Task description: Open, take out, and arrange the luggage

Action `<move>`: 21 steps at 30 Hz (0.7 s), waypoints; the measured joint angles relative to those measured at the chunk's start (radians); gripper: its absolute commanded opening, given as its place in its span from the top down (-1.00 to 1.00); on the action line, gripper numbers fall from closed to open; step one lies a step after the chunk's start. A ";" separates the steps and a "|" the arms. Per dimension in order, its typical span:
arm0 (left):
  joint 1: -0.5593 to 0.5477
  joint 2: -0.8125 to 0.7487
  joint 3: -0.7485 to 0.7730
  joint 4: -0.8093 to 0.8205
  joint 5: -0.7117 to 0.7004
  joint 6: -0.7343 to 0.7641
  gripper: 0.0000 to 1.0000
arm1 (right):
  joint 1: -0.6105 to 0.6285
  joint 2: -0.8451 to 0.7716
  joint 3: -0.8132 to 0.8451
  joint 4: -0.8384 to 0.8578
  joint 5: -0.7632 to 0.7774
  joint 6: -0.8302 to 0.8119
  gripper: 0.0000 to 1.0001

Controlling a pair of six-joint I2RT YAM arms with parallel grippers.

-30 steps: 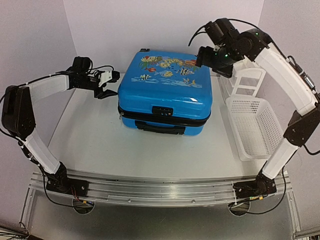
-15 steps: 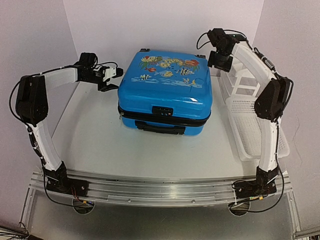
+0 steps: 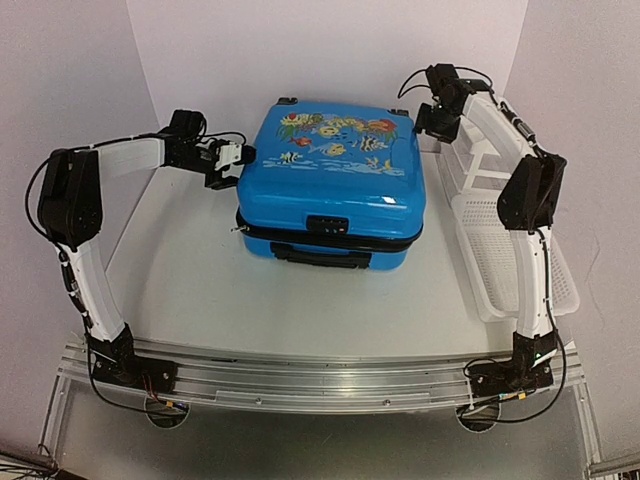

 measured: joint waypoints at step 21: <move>-0.288 -0.307 -0.329 -0.120 -0.112 -0.224 -0.21 | 0.115 0.059 0.004 0.403 -0.158 -0.018 -0.05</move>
